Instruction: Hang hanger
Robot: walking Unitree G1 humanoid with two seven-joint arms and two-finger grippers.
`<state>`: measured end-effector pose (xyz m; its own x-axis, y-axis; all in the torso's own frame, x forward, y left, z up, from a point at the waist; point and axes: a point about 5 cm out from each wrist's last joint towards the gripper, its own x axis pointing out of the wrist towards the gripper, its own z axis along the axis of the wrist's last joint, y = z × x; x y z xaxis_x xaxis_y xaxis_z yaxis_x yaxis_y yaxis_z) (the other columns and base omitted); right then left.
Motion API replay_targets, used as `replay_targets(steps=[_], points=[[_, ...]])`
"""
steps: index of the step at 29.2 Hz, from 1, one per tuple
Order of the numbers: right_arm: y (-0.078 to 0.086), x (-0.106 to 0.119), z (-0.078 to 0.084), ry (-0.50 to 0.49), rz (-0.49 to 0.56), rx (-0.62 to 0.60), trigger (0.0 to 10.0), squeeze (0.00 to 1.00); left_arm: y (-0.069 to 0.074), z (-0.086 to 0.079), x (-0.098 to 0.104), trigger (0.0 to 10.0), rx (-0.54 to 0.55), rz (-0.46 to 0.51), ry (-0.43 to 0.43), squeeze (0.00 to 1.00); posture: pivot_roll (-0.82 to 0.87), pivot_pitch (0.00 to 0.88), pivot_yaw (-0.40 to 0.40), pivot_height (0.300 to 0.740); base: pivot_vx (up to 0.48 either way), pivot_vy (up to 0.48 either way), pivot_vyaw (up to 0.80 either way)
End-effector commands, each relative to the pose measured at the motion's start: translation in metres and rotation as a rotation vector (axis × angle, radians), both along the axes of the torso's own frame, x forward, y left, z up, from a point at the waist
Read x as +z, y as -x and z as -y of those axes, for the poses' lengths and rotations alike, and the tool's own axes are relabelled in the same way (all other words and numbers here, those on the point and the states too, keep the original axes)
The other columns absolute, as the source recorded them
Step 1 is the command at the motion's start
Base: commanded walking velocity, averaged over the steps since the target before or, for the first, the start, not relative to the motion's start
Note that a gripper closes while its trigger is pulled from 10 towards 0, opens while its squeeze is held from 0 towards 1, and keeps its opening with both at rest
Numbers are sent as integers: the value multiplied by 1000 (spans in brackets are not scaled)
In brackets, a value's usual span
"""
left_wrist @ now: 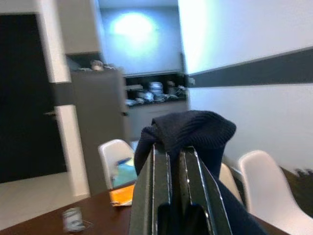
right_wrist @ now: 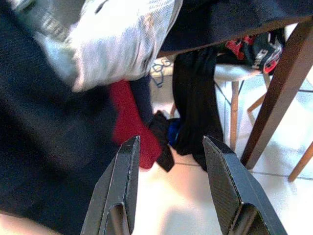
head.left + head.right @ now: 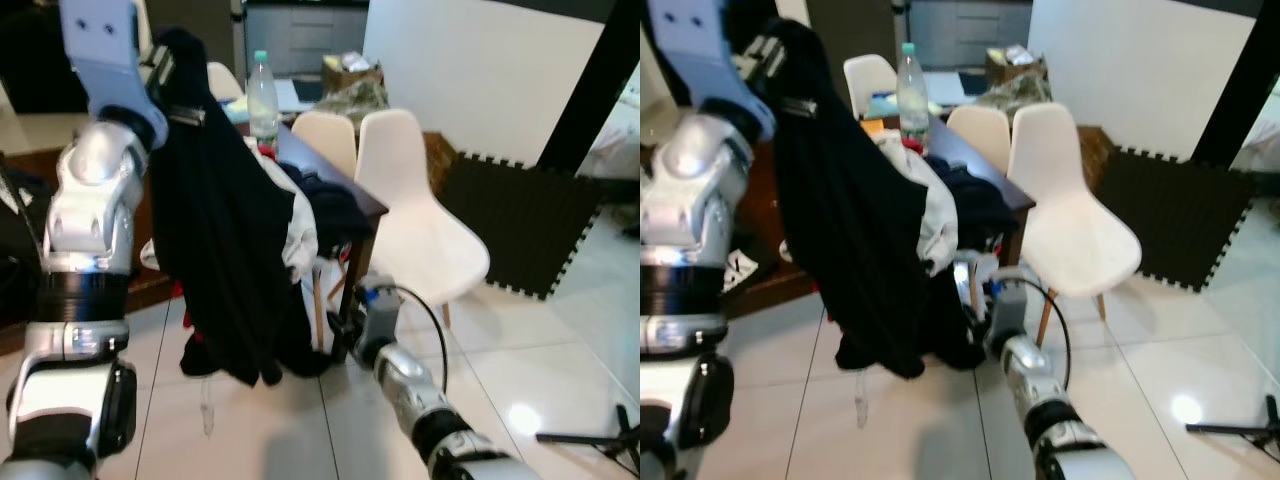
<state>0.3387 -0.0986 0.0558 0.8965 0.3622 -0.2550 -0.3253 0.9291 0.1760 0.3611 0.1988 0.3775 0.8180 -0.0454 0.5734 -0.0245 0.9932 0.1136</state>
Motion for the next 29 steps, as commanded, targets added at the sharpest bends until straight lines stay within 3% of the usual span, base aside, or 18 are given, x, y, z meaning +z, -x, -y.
replay_targets(steps=[1, 4, 14, 18, 23, 27, 29], points=[[-1, -1, 7, 0, -6, -26, 10000, 0, 6, 7, 27, 10000, -30, 91, -28, 0, 168, 0, -7, 740, 480, 0, 0], [0, -2, 8, -1, -7, -30, 10000, 0, 5, 10, 38, 10000, -35, 111, -68, 0, 168, 0, -4, 740, 480, 0, 0], [2, -4, 9, -3, -12, -36, 10000, 0, 2, 11, 44, 10000, -52, 111, -96, 0, 167, 0, -1, 740, 480, 0, 0], [2, -4, 9, -3, -12, -37, 10000, 0, 5, 6, 51, 10000, -35, 131, -109, 0, 169, 0, -4, 740, 480, 0, 0], [2, -6, 9, 6, -18, -28, 10000, 0, 2, -12, 57, 10000, 21, 121, -129, 0, 177, 0, -10, 740, 480, 0, 0], [4, -6, 8, -5, -8, -17, 10000, 0, -11, -14, 34, 10000, 23, 15, -178, 0, 182, 0, -12, 740, 480, 0, 0], [4, -6, 5, -5, -3, -9, 10000, 0, -31, -12, -25, 10000, 16, -264, -280, 0, 180, 0, -9, 740, 427, 0, 0]])
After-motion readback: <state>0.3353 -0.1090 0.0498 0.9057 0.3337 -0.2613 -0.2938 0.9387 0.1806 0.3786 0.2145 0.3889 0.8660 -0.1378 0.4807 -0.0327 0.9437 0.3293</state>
